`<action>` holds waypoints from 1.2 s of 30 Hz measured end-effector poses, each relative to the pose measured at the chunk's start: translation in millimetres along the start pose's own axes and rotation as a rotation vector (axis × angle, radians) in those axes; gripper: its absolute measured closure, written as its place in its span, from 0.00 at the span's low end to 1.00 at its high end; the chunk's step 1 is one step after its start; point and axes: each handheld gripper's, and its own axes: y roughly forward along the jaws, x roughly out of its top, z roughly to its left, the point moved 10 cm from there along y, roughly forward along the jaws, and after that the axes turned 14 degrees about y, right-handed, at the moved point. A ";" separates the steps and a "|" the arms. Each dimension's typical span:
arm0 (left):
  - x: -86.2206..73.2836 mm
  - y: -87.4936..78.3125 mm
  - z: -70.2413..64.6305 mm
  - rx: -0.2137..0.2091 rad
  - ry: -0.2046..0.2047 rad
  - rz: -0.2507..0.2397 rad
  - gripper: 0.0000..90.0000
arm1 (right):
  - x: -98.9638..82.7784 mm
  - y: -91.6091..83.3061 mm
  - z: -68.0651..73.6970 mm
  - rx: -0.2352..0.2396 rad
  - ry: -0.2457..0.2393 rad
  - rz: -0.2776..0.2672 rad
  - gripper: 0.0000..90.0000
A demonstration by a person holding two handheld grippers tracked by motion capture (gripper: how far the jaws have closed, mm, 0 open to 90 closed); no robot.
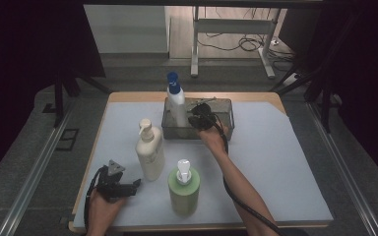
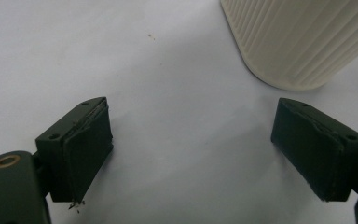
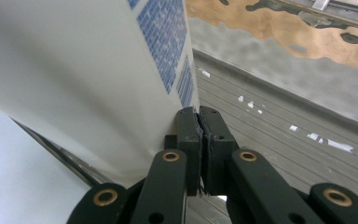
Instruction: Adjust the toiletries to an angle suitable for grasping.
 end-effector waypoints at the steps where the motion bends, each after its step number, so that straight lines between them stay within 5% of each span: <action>1: 0.0 0.0 0.0 0.000 0.000 0.000 0.14 | 0.0 0.7 1.0 0.000 0.002 -0.002 0.97; 3: 0.0 0.0 0.0 0.000 0.000 0.000 0.14 | 0.9 1.8 3.3 -0.001 0.031 -0.011 0.97; 4: 0.0 0.0 0.0 0.000 0.000 0.000 0.14 | -0.4 1.4 1.8 0.001 0.000 0.001 0.97; 36: 0.0 0.0 0.0 0.000 0.001 0.000 0.14 | -1.3 11.5 20.3 0.015 -0.006 0.013 0.98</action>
